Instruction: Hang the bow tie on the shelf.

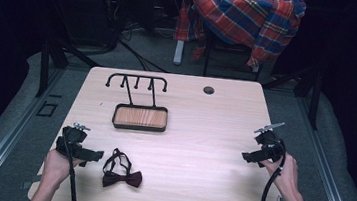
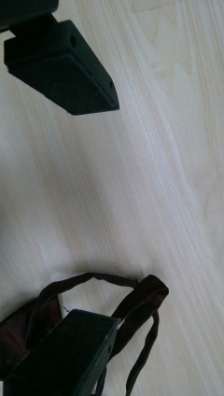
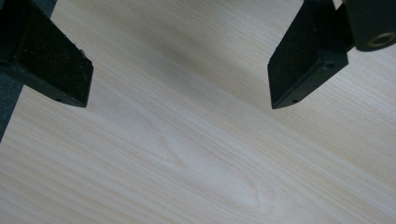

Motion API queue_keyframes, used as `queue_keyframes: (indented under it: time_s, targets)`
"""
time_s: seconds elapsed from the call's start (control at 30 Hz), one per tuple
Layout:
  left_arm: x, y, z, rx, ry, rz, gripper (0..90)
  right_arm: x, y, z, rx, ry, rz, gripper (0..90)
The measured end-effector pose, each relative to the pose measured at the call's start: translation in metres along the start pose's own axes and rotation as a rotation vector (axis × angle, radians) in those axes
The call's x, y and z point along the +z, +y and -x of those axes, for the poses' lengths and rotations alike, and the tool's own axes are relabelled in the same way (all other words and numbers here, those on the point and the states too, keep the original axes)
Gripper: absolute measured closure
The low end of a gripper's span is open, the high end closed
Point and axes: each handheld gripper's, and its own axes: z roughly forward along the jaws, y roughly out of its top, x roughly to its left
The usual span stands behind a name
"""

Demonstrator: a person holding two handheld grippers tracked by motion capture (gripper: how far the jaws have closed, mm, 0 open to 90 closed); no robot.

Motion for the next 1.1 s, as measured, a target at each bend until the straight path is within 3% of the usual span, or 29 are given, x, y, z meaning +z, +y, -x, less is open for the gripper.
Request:
queue_keyframes:
  time_s: [0.4,0.67,0.9,1.1]
  targets:
    - [0.005,0.000,0.004,0.016,-0.003,-0.033,1.1,0.004,0.002,-0.001,-0.006,0.014,-0.017,7.4]
    - [0.012,0.007,0.011,0.014,-0.031,-0.040,3.1,0.005,0.005,-0.005,-0.044,0.003,-0.029,8.5]
    - [0.020,0.017,0.026,0.064,-0.028,-0.059,8.1,0.006,0.009,-0.011,-0.068,0.004,-0.030,9.0]
    - [0.027,0.022,0.029,0.097,-0.011,-0.084,15.9,0.005,0.009,-0.012,-0.073,0.006,-0.024,9.1]
